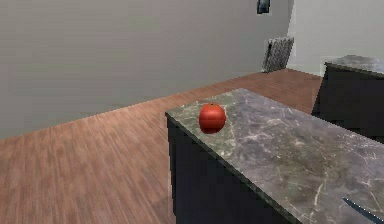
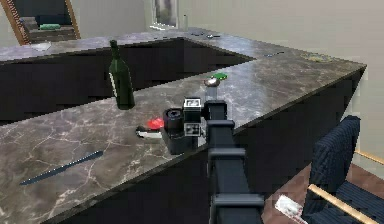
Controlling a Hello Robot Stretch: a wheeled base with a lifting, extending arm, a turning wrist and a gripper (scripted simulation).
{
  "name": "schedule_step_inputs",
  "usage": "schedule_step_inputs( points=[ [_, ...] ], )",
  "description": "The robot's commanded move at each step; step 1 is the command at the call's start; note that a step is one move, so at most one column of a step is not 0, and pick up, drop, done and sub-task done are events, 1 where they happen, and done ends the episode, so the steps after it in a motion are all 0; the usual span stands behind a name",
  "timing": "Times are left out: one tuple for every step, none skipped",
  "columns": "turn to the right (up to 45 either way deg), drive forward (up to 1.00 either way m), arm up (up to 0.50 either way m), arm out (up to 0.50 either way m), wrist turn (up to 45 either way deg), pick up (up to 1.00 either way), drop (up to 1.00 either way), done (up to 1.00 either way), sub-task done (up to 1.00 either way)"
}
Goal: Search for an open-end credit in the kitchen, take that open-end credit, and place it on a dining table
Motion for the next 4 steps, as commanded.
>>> schedule_step_inputs(
  points=[
    [0.0,0.0,0.06,0.0,0.0,0.0,0.0,0.0,0.0],
    [0.0,0.0,0.0,0.0,-45.0,0.0,0.0,0.0,0.0],
    [0.0,0.0,0.0,0.0,-45.0,0.0,0.0,0.0,0.0],
    [0.0,0.0,0.0,0.0,-15.0,0.0,0.0,0.0,0.0]
  ],
)
